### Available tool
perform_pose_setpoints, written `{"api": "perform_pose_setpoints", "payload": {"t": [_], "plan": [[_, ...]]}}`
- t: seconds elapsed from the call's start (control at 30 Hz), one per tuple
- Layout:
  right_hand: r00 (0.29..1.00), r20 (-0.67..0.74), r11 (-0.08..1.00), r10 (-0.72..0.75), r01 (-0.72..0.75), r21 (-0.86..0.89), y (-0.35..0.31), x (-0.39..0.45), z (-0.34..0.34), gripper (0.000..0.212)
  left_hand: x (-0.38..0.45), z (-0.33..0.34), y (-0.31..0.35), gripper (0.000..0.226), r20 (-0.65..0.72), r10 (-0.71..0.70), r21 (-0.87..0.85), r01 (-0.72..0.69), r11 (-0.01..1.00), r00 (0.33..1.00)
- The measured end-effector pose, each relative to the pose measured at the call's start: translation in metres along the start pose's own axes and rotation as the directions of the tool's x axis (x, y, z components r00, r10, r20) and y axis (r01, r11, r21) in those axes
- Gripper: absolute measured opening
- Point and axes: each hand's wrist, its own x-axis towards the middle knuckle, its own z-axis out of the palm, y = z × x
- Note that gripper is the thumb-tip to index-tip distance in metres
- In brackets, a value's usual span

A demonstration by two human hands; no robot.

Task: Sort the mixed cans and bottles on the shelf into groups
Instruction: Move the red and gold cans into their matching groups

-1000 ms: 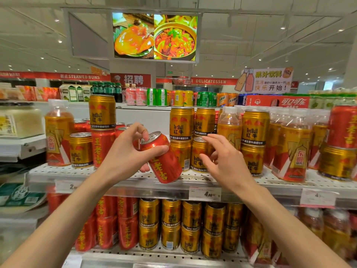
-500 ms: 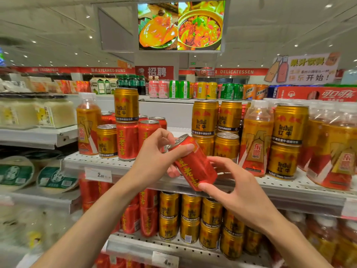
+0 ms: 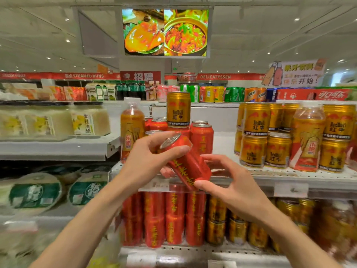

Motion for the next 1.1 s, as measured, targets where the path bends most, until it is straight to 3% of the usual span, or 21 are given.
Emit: {"api": "perform_pose_setpoints", "payload": {"t": [0.07,0.2,0.37,0.5,0.63,0.83,1.1], "plan": [[1.0,-0.004,1.0,-0.001,0.001,0.005,-0.013,0.007,0.025,0.054,-0.003,-0.029,-0.003,0.035,0.019,-0.006,0.009,0.006,1.0,1.0],[1.0,0.001,1.0,-0.001,0.001,0.026,-0.034,0.021,0.065,0.052,-0.004,-0.076,-0.008,0.051,0.024,-0.01,0.067,0.008,0.998,1.0],[0.999,0.009,0.999,-0.039,0.039,0.016,-0.055,0.041,0.096,0.052,0.0,-0.115,-0.014,0.061,-0.068,-0.008,0.062,0.012,0.998,0.998],[0.997,0.064,0.996,-0.043,0.048,-0.074,-0.065,0.057,0.099,0.045,0.0,-0.131,-0.011,0.054,-0.105,0.041,0.089,-0.031,0.996,0.994],[0.988,-0.107,0.955,-0.113,0.078,-0.286,-0.059,0.075,0.09,0.028,0.003,-0.143,-0.008,0.06,-0.117,0.068,0.134,-0.052,0.99,0.991],[0.993,0.001,0.78,-0.118,0.093,-0.618,-0.055,0.098,0.097,0.043,0.007,-0.149,-0.01,0.071,-0.126,0.071,0.178,-0.048,0.983,0.989],[0.997,0.01,0.803,-0.076,0.067,-0.593,-0.054,0.104,0.098,0.041,0.002,-0.149,-0.006,0.067,-0.119,0.081,0.193,-0.057,0.98,0.99]]}}
